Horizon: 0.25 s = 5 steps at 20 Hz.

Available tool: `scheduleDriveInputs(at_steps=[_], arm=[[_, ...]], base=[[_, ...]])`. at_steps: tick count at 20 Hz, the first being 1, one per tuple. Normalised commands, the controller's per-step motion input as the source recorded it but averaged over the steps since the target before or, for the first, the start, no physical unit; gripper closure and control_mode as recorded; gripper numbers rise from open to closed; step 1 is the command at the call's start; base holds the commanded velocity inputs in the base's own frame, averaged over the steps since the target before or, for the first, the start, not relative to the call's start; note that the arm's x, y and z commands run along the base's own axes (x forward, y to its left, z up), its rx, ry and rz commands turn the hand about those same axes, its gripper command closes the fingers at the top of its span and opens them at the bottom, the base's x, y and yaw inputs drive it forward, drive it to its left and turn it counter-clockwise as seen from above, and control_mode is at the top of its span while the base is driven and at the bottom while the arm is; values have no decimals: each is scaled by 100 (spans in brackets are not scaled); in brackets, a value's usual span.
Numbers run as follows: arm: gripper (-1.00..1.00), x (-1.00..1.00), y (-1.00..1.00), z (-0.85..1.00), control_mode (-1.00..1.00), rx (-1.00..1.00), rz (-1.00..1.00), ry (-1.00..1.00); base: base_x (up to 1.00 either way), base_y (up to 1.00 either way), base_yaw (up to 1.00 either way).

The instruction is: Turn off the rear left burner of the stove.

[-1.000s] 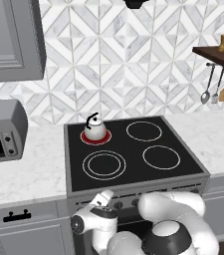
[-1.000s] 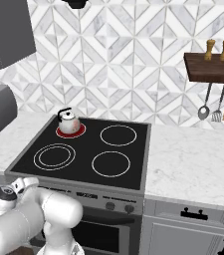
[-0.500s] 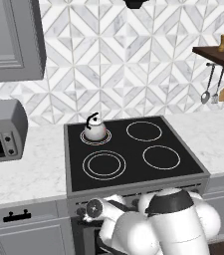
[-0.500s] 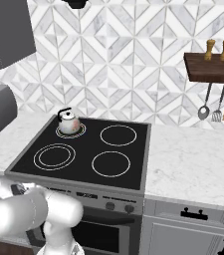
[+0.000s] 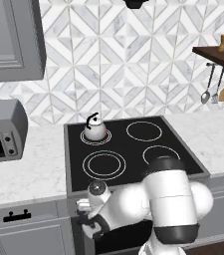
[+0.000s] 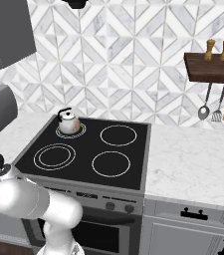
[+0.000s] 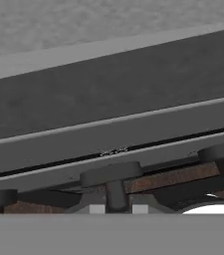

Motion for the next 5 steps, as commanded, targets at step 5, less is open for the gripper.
scheduleDriveInputs(at_steps=[5], arm=[[100,2,-1,0,-100,16,-14,0]], base=[[0,0,0]])
